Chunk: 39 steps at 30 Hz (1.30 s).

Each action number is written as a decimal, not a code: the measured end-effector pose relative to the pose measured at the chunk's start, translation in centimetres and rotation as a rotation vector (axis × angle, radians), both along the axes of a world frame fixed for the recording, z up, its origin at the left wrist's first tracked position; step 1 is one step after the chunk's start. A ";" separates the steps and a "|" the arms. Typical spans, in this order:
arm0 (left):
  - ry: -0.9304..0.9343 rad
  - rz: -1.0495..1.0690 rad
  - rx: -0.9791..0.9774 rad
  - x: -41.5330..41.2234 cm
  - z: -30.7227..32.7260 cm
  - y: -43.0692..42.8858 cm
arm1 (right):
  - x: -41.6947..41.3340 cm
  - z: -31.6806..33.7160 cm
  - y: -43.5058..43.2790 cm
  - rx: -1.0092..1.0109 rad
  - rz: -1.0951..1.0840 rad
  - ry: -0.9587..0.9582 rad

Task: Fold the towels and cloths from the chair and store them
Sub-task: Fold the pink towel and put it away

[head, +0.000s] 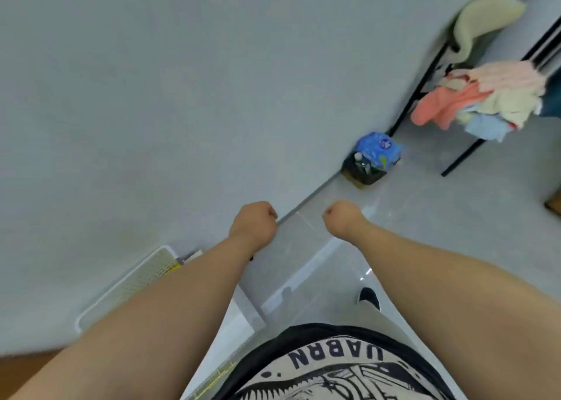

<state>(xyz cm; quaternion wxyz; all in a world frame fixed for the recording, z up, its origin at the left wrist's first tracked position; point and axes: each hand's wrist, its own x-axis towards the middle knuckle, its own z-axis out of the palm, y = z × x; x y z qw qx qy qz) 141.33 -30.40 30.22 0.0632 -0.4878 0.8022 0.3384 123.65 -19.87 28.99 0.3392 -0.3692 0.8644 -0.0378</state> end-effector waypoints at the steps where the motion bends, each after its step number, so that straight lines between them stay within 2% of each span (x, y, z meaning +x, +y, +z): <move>1: 0.027 -0.005 0.018 -2.6 0.1 0.7 | -2.2 0.3 1.9 -0.005 -0.035 0.016; 4: 0.139 0.057 0.140 -11.0 0.2 3.5 | -8.6 1.0 7.4 -0.031 -0.183 -0.006; 6: 0.236 0.166 0.308 -17.3 0.2 6.0 | -13.5 0.7 10.9 -0.049 -0.315 -0.051; 9: 0.344 0.249 0.501 -26.8 0.2 9.9 | -21.6 0.3 15.9 -0.181 -0.517 -0.116; 15: 0.450 0.304 0.706 -42.9 1.8 16.5 | -37.1 4.9 23.5 -0.368 -0.626 -0.162; 21: 0.483 0.225 0.727 -57.8 4.0 18.4 | -49.6 7.6 25.3 -0.469 -0.733 -0.212; 27: 0.509 0.131 0.710 -72.9 3.5 15.0 | -62.8 6.9 22.3 -0.489 -0.737 -0.159; 33: 0.437 0.081 0.705 -87.6 2.5 10.6 | -77.3 7.5 18.7 -0.452 -0.774 -0.093; 39: 0.408 0.025 0.707 -98.0 3.8 8.8 | -88.0 7.6 16.0 -0.449 -0.808 -0.113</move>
